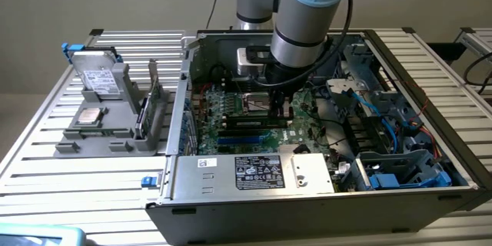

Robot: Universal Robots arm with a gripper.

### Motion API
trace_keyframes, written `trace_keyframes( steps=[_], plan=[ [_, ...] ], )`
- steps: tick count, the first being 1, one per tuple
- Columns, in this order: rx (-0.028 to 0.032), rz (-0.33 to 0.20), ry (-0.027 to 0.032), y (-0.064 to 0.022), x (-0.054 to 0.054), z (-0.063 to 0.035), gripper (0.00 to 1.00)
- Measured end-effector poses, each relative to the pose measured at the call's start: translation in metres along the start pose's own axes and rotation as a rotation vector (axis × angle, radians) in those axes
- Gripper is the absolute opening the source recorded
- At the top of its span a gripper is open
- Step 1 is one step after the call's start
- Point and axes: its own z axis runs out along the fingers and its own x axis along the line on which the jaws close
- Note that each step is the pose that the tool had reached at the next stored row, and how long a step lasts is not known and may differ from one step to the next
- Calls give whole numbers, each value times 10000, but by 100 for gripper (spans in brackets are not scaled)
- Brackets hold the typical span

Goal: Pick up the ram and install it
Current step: 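Press down the ram until it locks into place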

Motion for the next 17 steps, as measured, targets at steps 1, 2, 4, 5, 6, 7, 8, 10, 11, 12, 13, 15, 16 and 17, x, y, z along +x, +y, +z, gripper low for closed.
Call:
trace_keyframes(
  steps=[1,2,4,5,6,7,8,10,11,12,13,15,16,17],
  plan=[
    [0,0,-2,-1,1,8,11],
    [0,0,0,-1,3,15,11],
    [0,0,-1,-2,6,32,11],
    [0,0,-1,-2,8,40,11],
    [0,0,-1,-3,10,48,11],
    [0,0,-1,-3,12,57,11],
    [0,0,0,-4,13,65,11],
    [-2,0,7,-5,17,79,11],
    [1,0,3,-6,18,88,11],
    [-1,-1,2,-6,20,97,11],
    [-3,0,3,-6,22,103,11],
    [-1,0,0,-6,25,109,11],
    [1,0,-6,-6,22,92,11],
    [4,0,-20,-3,17,52,11]
  ],
)
